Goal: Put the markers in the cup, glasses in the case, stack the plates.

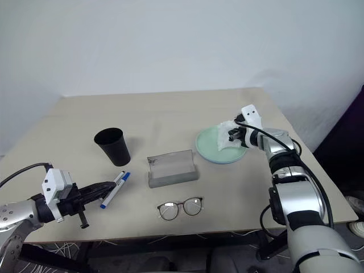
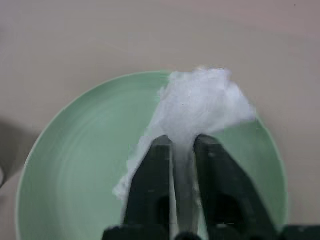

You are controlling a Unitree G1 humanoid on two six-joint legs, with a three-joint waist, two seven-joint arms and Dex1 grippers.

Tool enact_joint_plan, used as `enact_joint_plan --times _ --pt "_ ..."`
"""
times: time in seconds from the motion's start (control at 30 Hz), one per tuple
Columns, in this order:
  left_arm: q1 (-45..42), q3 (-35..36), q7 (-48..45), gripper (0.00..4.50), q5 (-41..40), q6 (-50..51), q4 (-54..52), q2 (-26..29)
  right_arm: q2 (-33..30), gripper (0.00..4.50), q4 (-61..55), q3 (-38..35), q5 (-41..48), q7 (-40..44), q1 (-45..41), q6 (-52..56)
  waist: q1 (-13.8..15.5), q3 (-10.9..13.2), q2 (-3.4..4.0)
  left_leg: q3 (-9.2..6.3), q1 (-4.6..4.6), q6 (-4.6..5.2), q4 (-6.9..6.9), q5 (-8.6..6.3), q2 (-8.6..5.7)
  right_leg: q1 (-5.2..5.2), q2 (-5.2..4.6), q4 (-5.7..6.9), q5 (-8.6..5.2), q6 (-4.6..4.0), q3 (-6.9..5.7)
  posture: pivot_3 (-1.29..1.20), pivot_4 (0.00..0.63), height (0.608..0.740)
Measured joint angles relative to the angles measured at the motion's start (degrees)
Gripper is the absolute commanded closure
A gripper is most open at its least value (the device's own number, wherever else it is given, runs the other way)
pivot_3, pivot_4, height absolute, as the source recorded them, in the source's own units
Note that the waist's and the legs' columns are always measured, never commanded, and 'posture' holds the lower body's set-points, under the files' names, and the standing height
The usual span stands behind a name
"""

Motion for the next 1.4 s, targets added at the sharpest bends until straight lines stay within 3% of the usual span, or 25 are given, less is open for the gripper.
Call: enact_joint_plan --times 0.27,0.3,0.47,0.67,0.9,1.1,1.4 --pt "0.4 -0.2 0.6 4.50 0.1 0.1 0.0 -0.1 -0.5 0.14 2.0 -0.6 -1.7 -0.1 -1.7 -2.4 0.0 -0.1 0.02 -0.17 -0.03 0.00 -0.14 0.00 -0.21 0.10 0.00 -0.02 0.06 -0.04 0.21 0.00 0.000 0.735" --pt "0.5 -0.2 0.7 4.50 0.1 0.2 0.0 -0.1 -1.0 0.06 1.8 -0.9 -1.7 0.3 -1.8 -2.5 0.0 -0.1 0.02 -0.22 -0.03 0.00 -0.14 0.00 -0.23 0.13 0.00 -0.03 0.06 -0.04 0.21 0.00 0.000 0.735" --pt "0.4 -1.3 1.2 4.50 0.5 0.5 0.0 -0.1 -6.1 0.06 -9.3 -1.5 -0.5 12.2 -0.5 0.6 0.1 -0.2 0.06 -0.26 -0.04 0.01 -0.12 0.00 -0.21 0.24 0.00 -0.08 0.04 -0.02 0.20 0.00 0.000 0.735" --pt "-4.7 -5.3 2.9 4.50 1.4 2.4 0.3 -0.6 -14.1 0.06 -30.3 0.2 3.2 29.7 11.7 3.9 0.6 -0.3 -0.06 -0.34 0.05 -0.17 -0.09 -0.10 -0.16 0.60 0.00 -0.13 -0.01 0.06 0.04 0.00 0.000 0.735" --pt "-12.5 -11.4 8.7 4.50 5.1 4.6 0.6 -3.1 -21.8 0.06 -37.6 0.4 6.9 42.8 17.6 5.6 0.7 -0.2 -0.03 -0.16 0.10 -0.21 0.18 -0.12 -0.27 0.63 0.07 -0.14 -0.02 0.07 -0.03 0.00 0.000 0.735" --pt "-18.6 -19.2 5.8 4.50 6.7 9.2 3.2 -2.3 -24.2 0.06 -40.1 0.2 8.5 49.1 20.3 4.3 0.7 -0.2 -0.13 -0.12 0.01 -0.24 0.37 -0.14 -0.20 0.48 0.24 -0.16 -0.03 0.07 -0.14 0.00 0.000 0.735" --pt "-33.5 -28.5 -0.2 4.50 6.0 15.6 6.5 -4.8 -24.3 0.06 -42.3 0.8 8.5 49.9 21.1 4.0 0.8 -0.2 -0.17 -0.30 -0.03 -0.20 0.60 -0.11 -0.17 0.38 0.76 -0.16 -0.03 0.07 0.19 0.00 0.000 0.735"
